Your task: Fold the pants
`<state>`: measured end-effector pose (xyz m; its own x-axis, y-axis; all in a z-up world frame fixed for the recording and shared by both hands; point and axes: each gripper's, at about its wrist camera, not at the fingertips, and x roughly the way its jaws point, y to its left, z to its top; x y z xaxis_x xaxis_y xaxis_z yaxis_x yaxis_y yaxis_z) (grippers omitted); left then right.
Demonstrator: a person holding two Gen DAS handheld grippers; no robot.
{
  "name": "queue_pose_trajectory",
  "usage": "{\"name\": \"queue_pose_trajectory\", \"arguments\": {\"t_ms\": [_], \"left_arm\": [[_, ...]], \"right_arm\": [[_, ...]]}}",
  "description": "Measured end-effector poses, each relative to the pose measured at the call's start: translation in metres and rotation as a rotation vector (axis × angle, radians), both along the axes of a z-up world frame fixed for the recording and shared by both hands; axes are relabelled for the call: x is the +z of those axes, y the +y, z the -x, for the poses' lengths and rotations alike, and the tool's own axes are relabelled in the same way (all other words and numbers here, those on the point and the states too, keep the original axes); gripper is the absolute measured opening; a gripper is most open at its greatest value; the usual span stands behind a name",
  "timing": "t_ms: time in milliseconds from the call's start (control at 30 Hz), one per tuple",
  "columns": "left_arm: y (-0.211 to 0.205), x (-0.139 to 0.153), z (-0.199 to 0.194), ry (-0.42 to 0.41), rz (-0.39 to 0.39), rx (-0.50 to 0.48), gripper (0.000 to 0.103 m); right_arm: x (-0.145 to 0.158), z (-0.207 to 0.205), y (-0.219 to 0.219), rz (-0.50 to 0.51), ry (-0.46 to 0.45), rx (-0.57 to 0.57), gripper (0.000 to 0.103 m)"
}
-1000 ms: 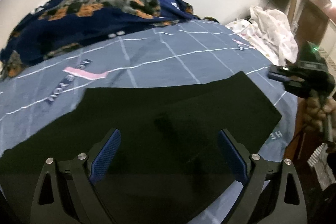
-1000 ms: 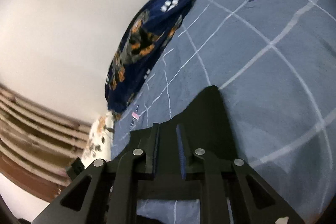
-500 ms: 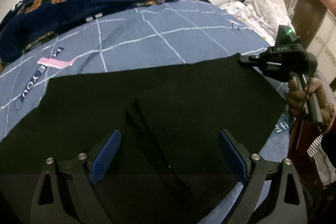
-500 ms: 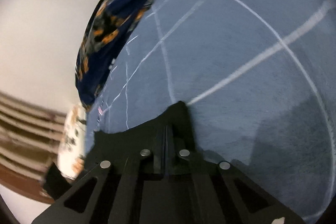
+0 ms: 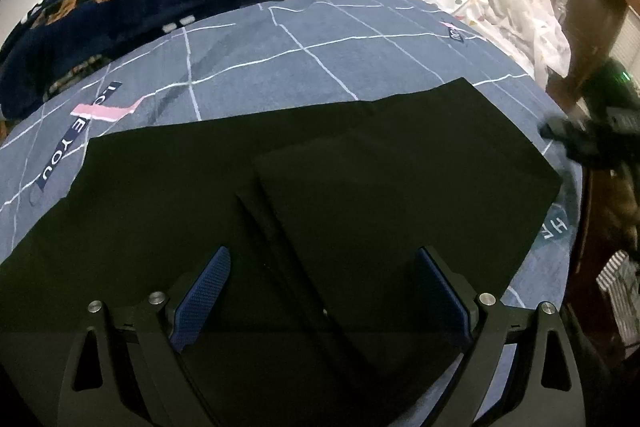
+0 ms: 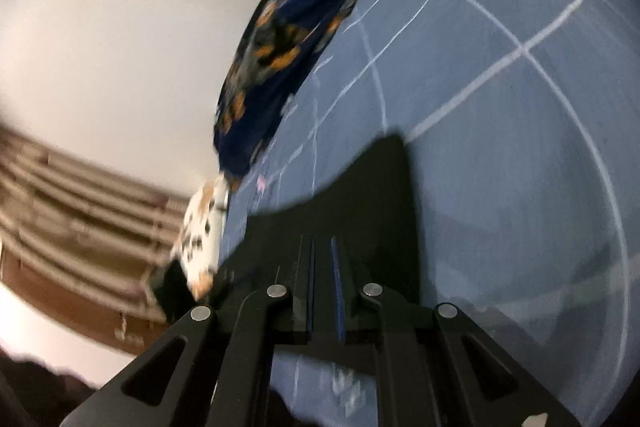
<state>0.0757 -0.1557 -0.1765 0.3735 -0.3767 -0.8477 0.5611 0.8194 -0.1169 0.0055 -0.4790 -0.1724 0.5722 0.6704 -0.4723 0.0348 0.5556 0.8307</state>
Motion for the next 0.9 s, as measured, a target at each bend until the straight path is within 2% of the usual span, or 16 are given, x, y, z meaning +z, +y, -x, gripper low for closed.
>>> {"name": "queue_pose_trajectory", "arguments": {"t_ms": [67,167,200,233,367,467,533,667,700,767,867,900], "left_arm": [[-0.001,0.000,0.001,-0.004,-0.003,0.003,0.093],[-0.002,-0.001,0.002,-0.006,-0.013,0.005,0.093],[-0.002,-0.001,0.001,-0.008,-0.016,0.008,0.093],[-0.002,-0.001,0.002,-0.010,-0.019,0.009,0.093],[0.007,0.006,0.004,-0.029,-0.015,0.041,0.093],[0.028,0.025,0.007,-0.042,0.038,0.092,0.093],[0.051,0.043,0.011,-0.063,0.068,0.140,0.093],[0.111,0.075,0.025,-0.097,0.121,0.236,0.093],[0.138,0.082,0.030,-0.094,0.128,0.279,0.093],[0.174,0.087,0.036,-0.074,0.133,0.339,0.091],[0.249,0.093,0.048,-0.024,0.137,0.480,0.089],[0.282,0.092,0.054,0.034,0.193,0.536,0.088]], "right_arm": [[-0.005,0.015,0.006,0.030,0.013,0.018,0.011],[-0.025,0.026,0.007,0.034,0.067,-0.014,0.009],[-0.031,0.028,0.005,0.027,0.080,-0.028,0.002],[-0.037,0.031,0.004,0.027,0.089,-0.041,0.000],[-0.042,0.034,0.004,0.022,0.086,-0.061,0.000],[-0.024,0.027,0.016,0.144,0.081,-0.028,0.000],[-0.012,0.026,0.019,0.160,0.055,-0.024,0.011],[0.020,0.025,0.030,0.143,-0.028,-0.008,0.011],[0.025,0.023,0.035,0.138,-0.037,0.003,0.011],[0.039,0.017,0.048,0.145,-0.056,0.033,0.013],[0.051,0.007,0.073,0.139,-0.075,0.070,0.021],[0.052,0.005,0.080,0.129,-0.076,0.078,0.026]]}}
